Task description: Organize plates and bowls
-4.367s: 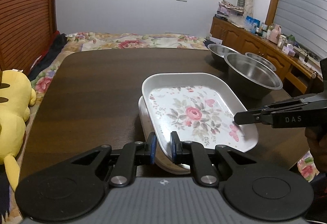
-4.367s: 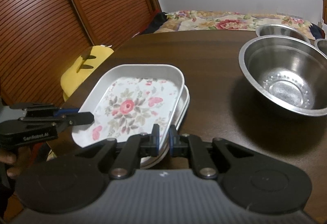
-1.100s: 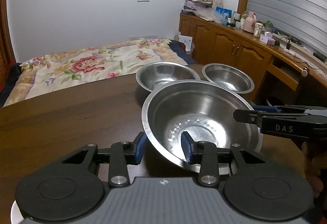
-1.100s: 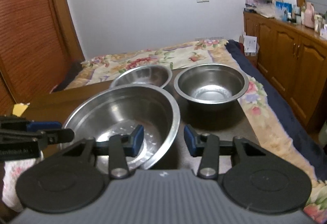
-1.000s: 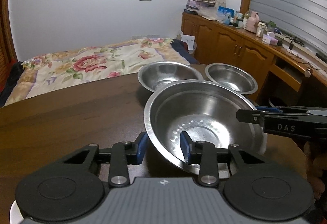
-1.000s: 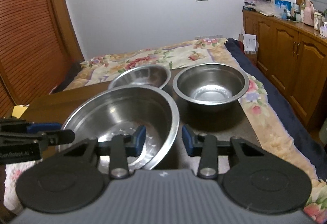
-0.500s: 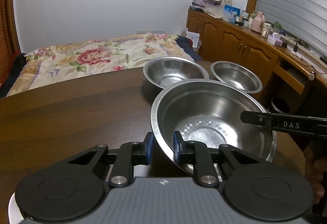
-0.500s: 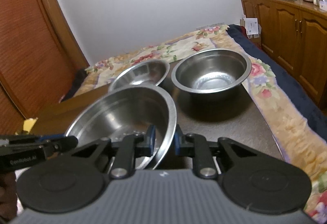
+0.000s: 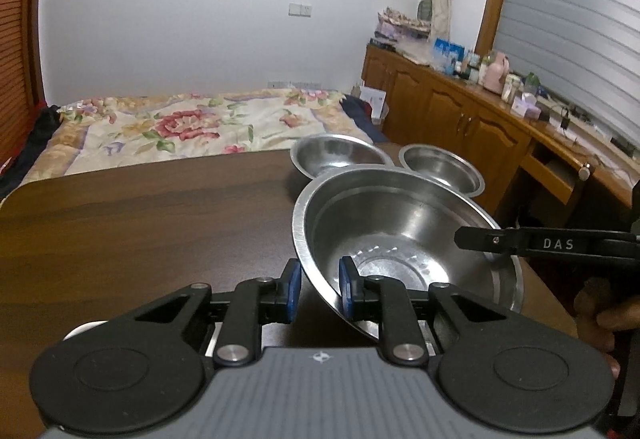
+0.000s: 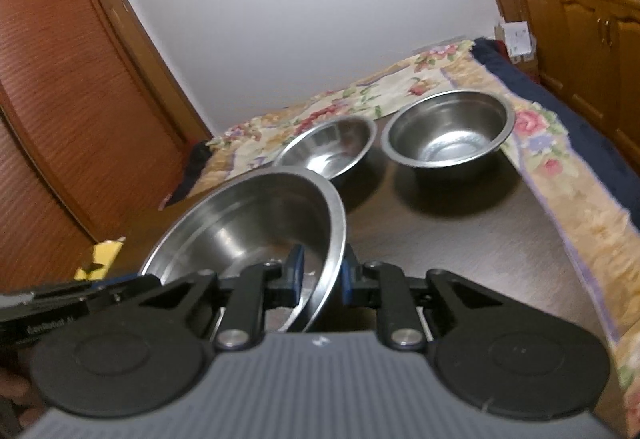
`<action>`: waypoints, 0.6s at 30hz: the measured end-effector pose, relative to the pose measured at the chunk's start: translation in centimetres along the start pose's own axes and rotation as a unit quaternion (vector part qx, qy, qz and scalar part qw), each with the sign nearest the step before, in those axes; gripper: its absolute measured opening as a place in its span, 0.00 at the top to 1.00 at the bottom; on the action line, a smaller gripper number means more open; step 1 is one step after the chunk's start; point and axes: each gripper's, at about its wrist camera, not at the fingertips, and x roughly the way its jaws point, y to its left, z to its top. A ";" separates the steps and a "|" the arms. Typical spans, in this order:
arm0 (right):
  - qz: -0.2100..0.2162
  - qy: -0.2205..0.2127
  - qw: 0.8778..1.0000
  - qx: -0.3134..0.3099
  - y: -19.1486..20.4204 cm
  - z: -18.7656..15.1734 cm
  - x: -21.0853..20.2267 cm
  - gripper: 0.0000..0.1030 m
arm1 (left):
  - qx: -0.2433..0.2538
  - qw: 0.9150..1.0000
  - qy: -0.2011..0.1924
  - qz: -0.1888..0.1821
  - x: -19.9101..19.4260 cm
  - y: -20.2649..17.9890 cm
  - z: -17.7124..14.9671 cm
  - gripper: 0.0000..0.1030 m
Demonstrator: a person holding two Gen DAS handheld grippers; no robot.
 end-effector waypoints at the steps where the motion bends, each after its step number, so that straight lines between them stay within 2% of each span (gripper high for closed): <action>1: 0.003 -0.001 1.000 -0.002 0.2 0.0 -0.1 0.80 | -0.002 1.000 -0.004 0.000 -0.4 0.2 0.0 0.79; 11: 0.019 -0.012 0.999 -0.036 2.1 -0.5 -1.1 0.80 | -0.009 1.000 -0.013 -0.003 -2.9 1.2 -1.0 0.78; 18: 0.030 0.008 0.999 -0.042 2.0 -1.4 -1.1 0.80 | -0.018 1.000 -0.006 -0.015 -3.9 2.0 -2.8 0.78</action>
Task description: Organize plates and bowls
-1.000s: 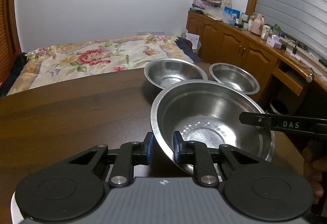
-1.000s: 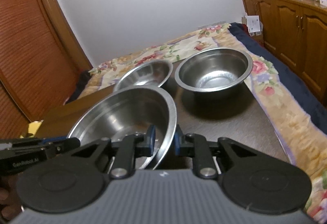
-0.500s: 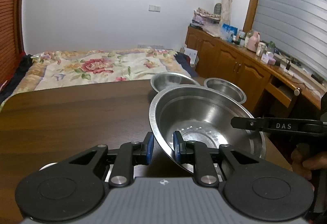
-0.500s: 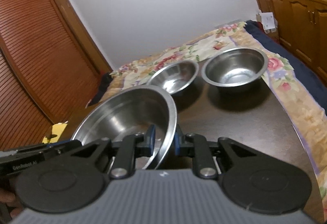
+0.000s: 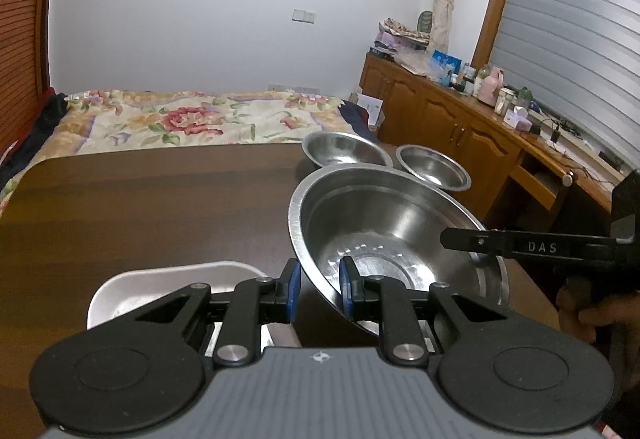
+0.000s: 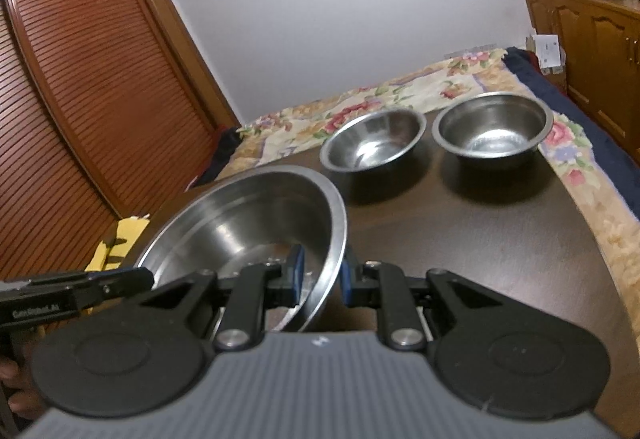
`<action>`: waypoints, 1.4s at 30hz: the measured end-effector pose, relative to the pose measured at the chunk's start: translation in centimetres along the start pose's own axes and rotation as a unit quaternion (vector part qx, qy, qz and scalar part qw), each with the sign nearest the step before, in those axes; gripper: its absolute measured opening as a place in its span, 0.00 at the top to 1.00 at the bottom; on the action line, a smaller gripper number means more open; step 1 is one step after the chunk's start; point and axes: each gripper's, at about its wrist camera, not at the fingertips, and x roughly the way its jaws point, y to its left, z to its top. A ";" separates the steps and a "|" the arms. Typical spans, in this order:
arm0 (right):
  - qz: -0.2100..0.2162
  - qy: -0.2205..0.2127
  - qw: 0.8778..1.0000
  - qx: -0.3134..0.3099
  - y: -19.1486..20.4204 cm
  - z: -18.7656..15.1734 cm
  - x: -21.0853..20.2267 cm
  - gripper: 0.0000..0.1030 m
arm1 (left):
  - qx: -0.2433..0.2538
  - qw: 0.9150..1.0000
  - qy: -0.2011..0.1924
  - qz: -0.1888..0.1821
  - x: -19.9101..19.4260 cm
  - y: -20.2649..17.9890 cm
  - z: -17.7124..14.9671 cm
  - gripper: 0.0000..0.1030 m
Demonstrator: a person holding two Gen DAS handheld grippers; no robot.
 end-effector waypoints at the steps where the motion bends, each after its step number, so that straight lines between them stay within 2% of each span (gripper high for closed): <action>1: 0.001 0.001 1.000 0.000 0.2 -0.3 -0.1 0.80 | 0.003 1.000 0.001 0.002 -0.1 0.0 -0.2 0.78; 21: -0.011 0.016 1.000 -0.019 -0.3 -2.5 -1.2 0.80 | 0.023 0.999 0.031 0.002 0.8 -1.0 -2.7 0.78; 42: -0.025 0.019 0.999 -0.034 -0.3 -3.1 -0.5 0.80 | 0.024 0.999 0.036 0.003 1.7 -1.1 -2.6 0.77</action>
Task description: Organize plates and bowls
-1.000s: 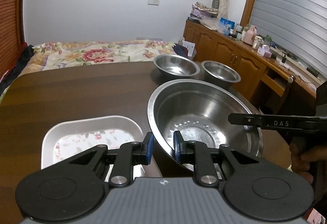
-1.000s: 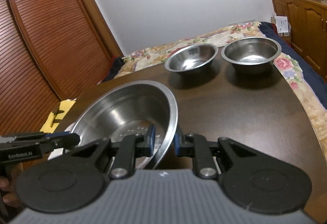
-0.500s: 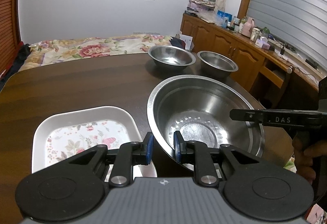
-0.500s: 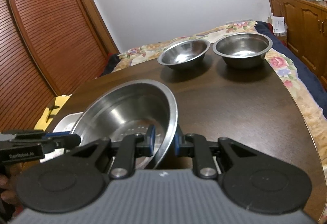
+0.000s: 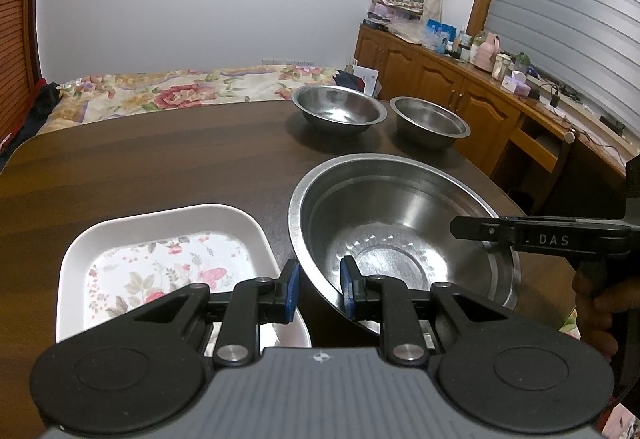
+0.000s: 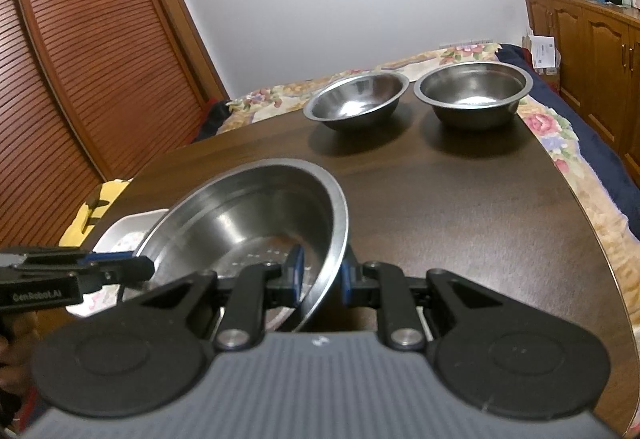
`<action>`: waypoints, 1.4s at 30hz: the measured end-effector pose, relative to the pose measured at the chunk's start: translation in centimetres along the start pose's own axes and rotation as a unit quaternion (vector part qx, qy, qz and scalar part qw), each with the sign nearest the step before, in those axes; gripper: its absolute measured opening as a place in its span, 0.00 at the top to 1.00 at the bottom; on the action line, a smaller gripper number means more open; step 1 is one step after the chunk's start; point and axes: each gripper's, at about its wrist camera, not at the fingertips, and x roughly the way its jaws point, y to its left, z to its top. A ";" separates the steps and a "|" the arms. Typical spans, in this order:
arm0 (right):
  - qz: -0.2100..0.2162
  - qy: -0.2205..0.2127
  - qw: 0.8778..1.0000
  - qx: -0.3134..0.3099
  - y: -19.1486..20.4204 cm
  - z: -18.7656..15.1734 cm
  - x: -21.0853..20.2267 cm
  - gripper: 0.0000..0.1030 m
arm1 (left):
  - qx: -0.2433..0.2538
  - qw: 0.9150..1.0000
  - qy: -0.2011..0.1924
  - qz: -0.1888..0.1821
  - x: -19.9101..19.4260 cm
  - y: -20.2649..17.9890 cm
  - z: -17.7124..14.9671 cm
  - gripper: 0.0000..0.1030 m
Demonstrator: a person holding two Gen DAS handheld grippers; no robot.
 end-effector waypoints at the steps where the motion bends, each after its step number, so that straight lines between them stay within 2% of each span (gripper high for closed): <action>1: 0.001 0.000 1.000 0.001 0.0 0.0 0.0 0.80 | 0.000 1.000 0.000 0.000 0.0 0.0 0.0 0.76; 5: 0.002 -0.002 1.000 0.002 -0.3 0.0 0.0 0.79 | 0.005 1.000 -0.006 0.008 -0.2 -0.1 -0.1 0.76; 11: -0.010 -0.006 1.000 -0.029 0.2 0.3 -0.5 0.78 | 0.000 1.000 -0.016 0.011 -0.7 0.1 0.3 0.74; 14: -0.015 -0.013 0.999 -0.041 0.3 0.5 -1.0 0.71 | 0.000 1.000 -0.024 0.013 -1.2 0.3 0.5 0.73; 20: -0.024 -0.030 0.998 -0.054 -0.2 1.5 -2.2 0.71 | 0.006 0.999 -0.043 0.017 -1.8 0.2 1.7 0.71; 28: -0.051 -0.066 0.995 -0.060 -2.1 4.5 -3.0 0.69 | 0.047 0.996 -0.070 0.020 -0.8 -1.7 5.2 0.71; 33: -0.078 -0.087 0.992 -0.055 -4.1 6.7 -2.7 0.65 | 0.070 0.995 -0.076 0.005 1.0 -3.0 8.4 0.71; 37: -0.095 -0.092 0.990 -0.048 -5.7 7.8 -1.6 0.62 | 0.072 0.995 -0.073 -0.003 2.9 -3.8 10.4 0.71; 42: -0.094 -0.089 0.990 -0.051 -6.8 9.6 0.4 0.62 | 0.080 0.995 -0.065 0.010 5.7 -4.0 12.3 0.71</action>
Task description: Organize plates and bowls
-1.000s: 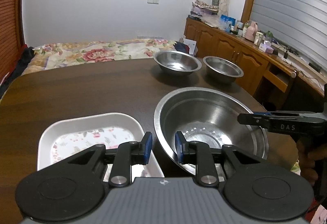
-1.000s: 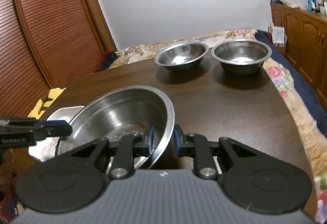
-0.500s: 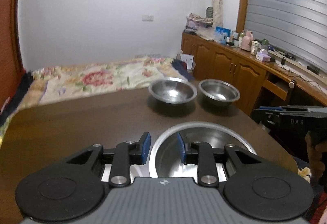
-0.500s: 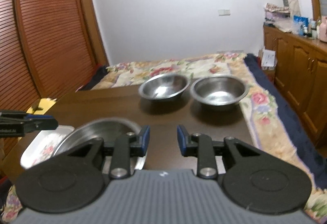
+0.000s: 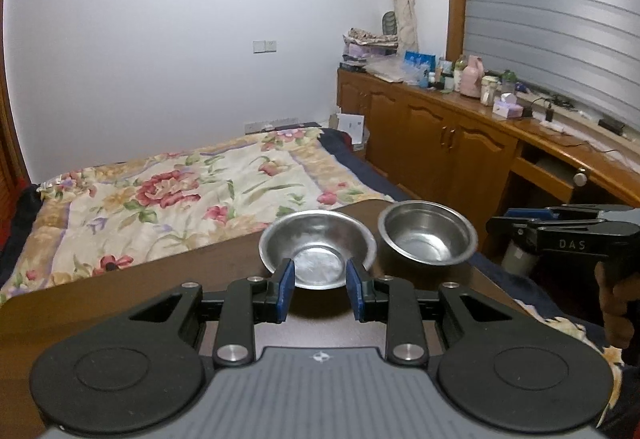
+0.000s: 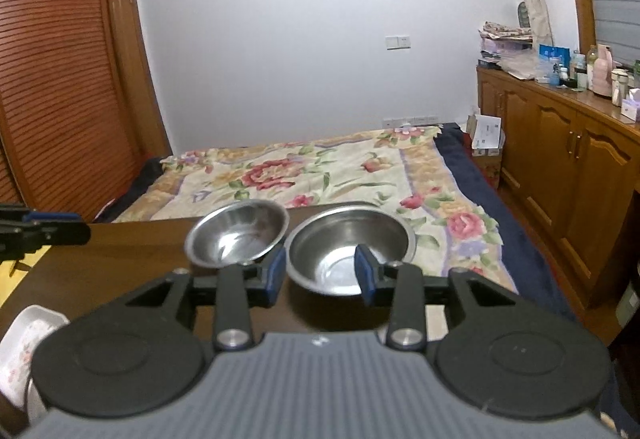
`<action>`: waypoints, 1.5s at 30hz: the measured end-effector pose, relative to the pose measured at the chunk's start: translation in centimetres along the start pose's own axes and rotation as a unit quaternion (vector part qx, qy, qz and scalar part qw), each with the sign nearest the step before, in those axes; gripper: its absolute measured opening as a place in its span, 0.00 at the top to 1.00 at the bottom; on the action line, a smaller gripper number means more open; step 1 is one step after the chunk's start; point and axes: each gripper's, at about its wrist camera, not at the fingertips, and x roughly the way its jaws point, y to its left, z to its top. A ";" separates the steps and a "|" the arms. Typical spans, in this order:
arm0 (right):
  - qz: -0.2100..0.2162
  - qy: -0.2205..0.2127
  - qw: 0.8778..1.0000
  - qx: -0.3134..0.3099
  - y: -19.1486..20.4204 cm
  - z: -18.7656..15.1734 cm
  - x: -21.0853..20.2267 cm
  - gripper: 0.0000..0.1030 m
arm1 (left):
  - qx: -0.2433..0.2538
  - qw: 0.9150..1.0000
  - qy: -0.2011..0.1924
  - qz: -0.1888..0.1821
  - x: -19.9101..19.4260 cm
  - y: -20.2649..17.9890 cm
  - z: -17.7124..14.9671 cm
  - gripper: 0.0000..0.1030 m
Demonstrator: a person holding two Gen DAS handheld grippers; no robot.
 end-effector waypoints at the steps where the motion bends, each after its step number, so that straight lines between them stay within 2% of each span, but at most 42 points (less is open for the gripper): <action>1: 0.002 0.002 1.000 -0.001 0.0 0.2 0.4 0.62 | 0.001 1.000 0.003 0.001 0.7 0.1 0.3 0.71; 10: 0.041 0.033 0.998 -0.031 1.4 2.0 5.2 0.63 | -0.011 0.999 0.042 0.011 5.9 2.4 1.0 0.73; 15: 0.055 0.062 0.995 -0.050 2.5 2.7 8.1 0.71 | -0.016 0.998 0.066 0.014 8.2 3.5 0.9 0.75; 18: 0.061 0.082 0.993 -0.059 3.2 3.0 9.6 0.71 | -0.024 0.996 0.081 0.012 9.5 4.0 0.7 0.75; 25: 0.048 0.119 0.987 -0.092 4.9 3.5 12.0 0.71 | -0.022 0.995 0.097 0.004 10.9 4.3 0.3 0.75; 33: 0.021 0.143 0.982 -0.120 5.7 3.5 13.9 0.71 | -0.032 0.994 0.104 -0.006 12.0 5.0 0.1 0.75; 43: 0.033 0.168 0.978 -0.117 6.0 3.1 15.1 0.71 | -0.051 0.993 0.108 -0.018 12.4 6.0 -0.2 0.75; 45: 0.035 0.169 0.979 -0.111 6.0 3.1 15.1 0.76 | -0.058 0.992 0.112 -0.019 12.6 6.2 -0.2 0.76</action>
